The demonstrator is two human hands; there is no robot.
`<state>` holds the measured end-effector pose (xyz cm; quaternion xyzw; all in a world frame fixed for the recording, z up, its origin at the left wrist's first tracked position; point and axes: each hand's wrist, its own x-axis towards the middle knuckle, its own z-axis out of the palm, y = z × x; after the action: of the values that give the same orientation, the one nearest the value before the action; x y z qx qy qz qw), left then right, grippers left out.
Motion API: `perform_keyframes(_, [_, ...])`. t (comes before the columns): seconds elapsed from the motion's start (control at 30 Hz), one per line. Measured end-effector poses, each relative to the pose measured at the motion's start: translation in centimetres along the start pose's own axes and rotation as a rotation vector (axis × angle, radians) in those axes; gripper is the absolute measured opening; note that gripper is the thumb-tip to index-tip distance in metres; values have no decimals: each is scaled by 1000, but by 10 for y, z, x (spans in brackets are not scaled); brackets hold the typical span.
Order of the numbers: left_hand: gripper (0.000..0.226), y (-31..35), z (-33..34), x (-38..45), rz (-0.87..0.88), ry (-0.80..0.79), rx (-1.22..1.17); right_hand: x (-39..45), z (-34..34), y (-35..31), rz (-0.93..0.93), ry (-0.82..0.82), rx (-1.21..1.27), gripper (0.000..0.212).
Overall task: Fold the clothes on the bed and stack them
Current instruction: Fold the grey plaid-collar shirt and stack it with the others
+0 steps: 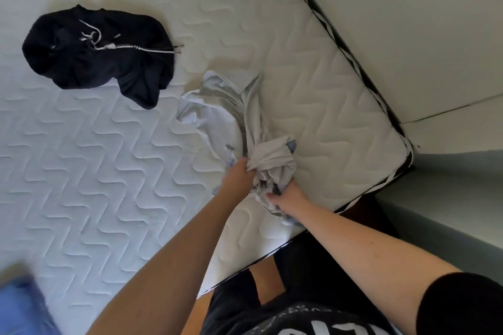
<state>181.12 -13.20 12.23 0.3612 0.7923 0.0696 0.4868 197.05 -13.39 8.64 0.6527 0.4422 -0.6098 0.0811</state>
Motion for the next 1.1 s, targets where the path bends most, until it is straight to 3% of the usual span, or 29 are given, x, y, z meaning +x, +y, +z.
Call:
perform_keyframes(0.1, [34,1,-30,-36,-15,-33,-356,-9,1,-6,-34,20,30,57])
perform_keyframes(0.2, [37,-3,-60,-70,7,-73,-679,-25,6,-18,-80,-52,-12,24])
perform_keyframes(0.3, [37,-13,-90,-95,42,-28,-832,-47,9,-38,-101,-39,177,20])
perform_keyframes(0.43, [30,-44,-136,-118,114,98,-773,-73,-1,-68,-224,-15,471,26])
perform_keyframes(0.57, [32,-75,-174,-142,194,156,-628,-103,2,-100,-332,24,427,17])
perform_keyframes(0.7, [39,-96,-205,-179,162,269,-579,-150,34,-138,-414,-23,365,42])
perform_keyframes(0.8, [44,-110,-227,-209,200,317,-634,-186,57,-160,-460,-79,342,35])
perform_keyframes(0.93, [34,-140,-260,-250,366,309,-645,-231,80,-184,-505,-116,175,23])
perform_keyframes(1.07, [11,-173,-297,-276,422,483,-587,-266,79,-211,-719,31,-274,4])
perform_keyframes(1.1, [9,-181,-305,-281,428,517,-555,-272,76,-218,-796,78,-419,10])
